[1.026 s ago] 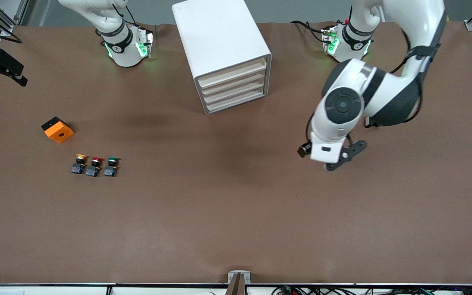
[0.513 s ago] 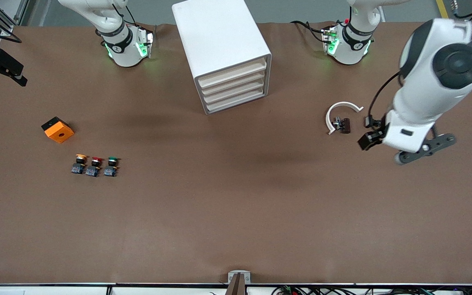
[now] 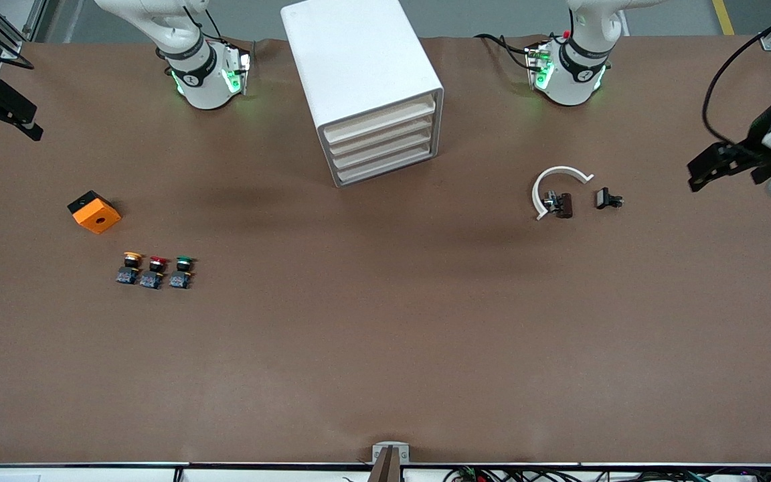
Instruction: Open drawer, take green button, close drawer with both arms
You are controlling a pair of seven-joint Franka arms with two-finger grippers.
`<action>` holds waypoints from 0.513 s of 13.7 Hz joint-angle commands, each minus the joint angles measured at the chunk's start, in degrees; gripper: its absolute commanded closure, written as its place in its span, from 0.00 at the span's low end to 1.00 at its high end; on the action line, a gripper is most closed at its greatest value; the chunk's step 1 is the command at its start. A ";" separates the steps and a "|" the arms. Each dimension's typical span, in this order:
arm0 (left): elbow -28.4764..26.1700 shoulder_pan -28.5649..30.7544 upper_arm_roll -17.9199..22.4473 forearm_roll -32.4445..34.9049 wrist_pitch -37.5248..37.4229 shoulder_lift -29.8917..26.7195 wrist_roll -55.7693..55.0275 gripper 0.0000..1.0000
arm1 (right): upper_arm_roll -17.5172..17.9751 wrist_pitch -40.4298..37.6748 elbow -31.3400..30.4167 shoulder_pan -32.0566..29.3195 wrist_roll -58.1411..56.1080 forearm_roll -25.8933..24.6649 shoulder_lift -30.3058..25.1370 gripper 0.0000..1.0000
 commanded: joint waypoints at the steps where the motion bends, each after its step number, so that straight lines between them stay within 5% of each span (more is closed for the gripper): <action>1: -3.67 -1.52 0.18 -0.69 0.47 -3.99 0.61 0.00 | 0.31 -0.95 1.59 -0.73 -0.45 0.60 0.68 0.00; 7: -3.41 -1.70 -0.09 -0.78 -0.76 -5.14 0.61 0.00 | 0.31 -0.95 1.59 -0.64 -0.45 0.60 0.77 0.00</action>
